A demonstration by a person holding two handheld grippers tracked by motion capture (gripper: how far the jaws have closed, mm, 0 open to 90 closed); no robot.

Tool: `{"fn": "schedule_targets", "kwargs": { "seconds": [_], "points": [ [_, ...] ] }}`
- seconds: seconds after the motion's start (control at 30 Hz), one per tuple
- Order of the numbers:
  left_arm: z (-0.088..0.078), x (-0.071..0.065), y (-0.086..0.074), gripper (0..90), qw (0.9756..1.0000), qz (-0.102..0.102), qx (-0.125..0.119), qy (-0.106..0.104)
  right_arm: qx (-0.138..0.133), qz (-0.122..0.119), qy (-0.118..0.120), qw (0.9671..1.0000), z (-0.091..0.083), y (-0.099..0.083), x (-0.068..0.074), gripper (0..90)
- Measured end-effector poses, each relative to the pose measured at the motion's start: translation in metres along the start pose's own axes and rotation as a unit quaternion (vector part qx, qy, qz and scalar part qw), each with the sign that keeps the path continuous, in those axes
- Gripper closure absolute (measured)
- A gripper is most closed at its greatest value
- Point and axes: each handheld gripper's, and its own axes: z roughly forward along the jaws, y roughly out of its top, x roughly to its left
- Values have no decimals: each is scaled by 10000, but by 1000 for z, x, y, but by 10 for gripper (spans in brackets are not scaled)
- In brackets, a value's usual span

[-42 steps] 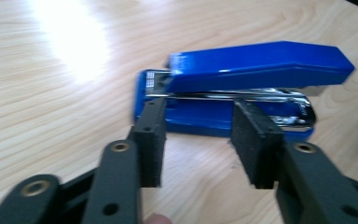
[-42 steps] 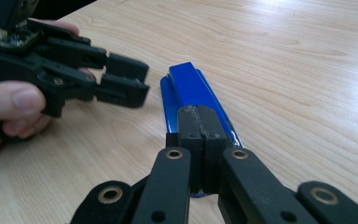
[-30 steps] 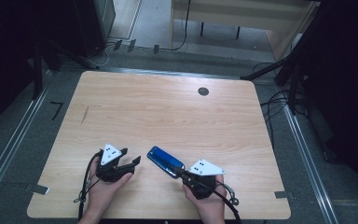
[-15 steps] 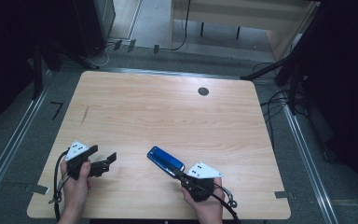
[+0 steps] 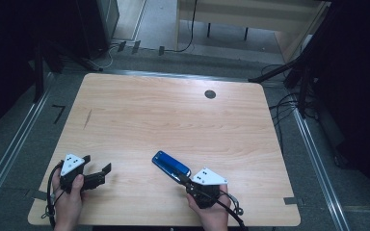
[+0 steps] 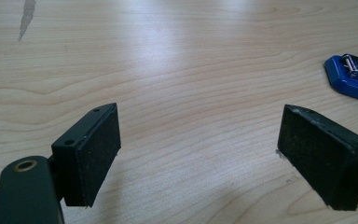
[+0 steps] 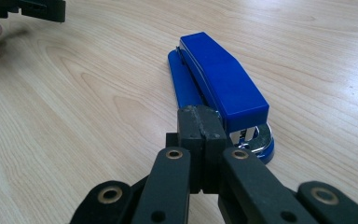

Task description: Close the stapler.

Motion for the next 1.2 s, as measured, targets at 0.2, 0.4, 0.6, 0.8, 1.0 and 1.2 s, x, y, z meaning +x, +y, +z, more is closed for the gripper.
{"fn": "schedule_targets", "kwargs": {
  "seconds": [0.2,0.4,0.6,0.8,1.0,1.2],
  "points": [
    [2,1,1,138,9999,-8,112,-23,20,36,-109,9999,3,0,-1,900],
    [2,1,1,138,9999,-17,144,-15,51,23,-112,9999,4,0,-2,900],
    [2,0,1,138,9999,-5,113,27,51,23,-97,9999,5,3,-2,900],
    [2,0,1,138,9999,-4,102,40,75,25,-135,9999,7,4,-4,900],
    [2,0,1,139,9999,5,116,45,234,24,-219,9995,11,4,-7,900],
    [2,0,1,139,9999,0,125,46,315,-28,-242,9992,15,5,-10,900]
  ]
}}
